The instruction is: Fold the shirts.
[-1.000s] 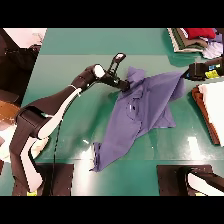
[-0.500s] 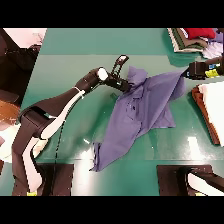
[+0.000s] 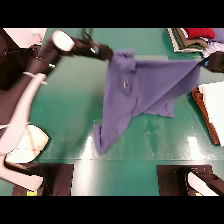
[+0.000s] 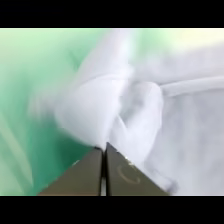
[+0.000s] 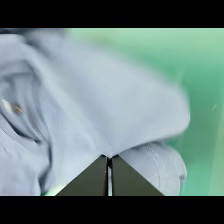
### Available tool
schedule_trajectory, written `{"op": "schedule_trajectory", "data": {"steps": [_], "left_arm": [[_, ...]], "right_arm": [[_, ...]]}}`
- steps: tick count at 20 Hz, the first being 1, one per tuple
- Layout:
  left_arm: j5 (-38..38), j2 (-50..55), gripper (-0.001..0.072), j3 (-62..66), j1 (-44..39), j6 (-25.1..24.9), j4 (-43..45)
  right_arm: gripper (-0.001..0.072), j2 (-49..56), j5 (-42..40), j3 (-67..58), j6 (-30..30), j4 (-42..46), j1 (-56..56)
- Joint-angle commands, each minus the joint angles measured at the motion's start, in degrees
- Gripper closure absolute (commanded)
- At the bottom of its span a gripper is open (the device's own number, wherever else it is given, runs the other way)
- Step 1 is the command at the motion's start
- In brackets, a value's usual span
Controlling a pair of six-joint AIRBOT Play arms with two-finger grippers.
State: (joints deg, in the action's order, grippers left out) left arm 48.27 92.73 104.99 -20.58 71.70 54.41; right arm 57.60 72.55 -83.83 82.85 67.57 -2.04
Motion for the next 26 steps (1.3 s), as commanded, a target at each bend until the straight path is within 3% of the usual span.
{"op": "schedule_trajectory", "data": {"steps": [1,4,10,14,18,21,23,26], "left_arm": [[1.9,-13.8,0.0686,0.1,3.4,-2.2,0.3],[1.9,-25.2,0.0685,0.1,3.5,-4.7,0.3],[2.0,-42.4,0.0685,0.5,3.5,-4.6,0.3],[3.6,-46.9,0.0686,1.6,3.5,-4.6,0.4],[10.0,-43.5,0.0686,0.1,3.5,-3.6,8.8],[17.0,-35.8,0.0686,-2.6,3.7,2.1,19.5],[21.2,-29.0,0.0686,-6.8,5.4,3.0,20.0],[20.6,-18.5,0.0686,-15.1,9.5,5.0,19.7]], "right_arm": [[0.0698,-7.6,-5.7,-0.1,0.0,0.0,0.9],[0.0698,-13.9,-9.5,-0.2,0.0,0.0,0.9],[0.0698,-23.5,-14.6,-0.3,-0.1,0.2,0.9],[0.0698,-22.0,-11.1,-8.6,-0.3,1.6,0.9],[0.0699,-10.7,2.8,-17.9,1.6,1.3,0.8],[0.0699,0.0,13.0,-18.5,3.4,1.0,-0.3],[0.0699,6.3,15.1,-15.3,3.5,1.1,-2.5],[0.0698,14.6,12.0,-7.7,3.5,1.2,-6.7]]}}
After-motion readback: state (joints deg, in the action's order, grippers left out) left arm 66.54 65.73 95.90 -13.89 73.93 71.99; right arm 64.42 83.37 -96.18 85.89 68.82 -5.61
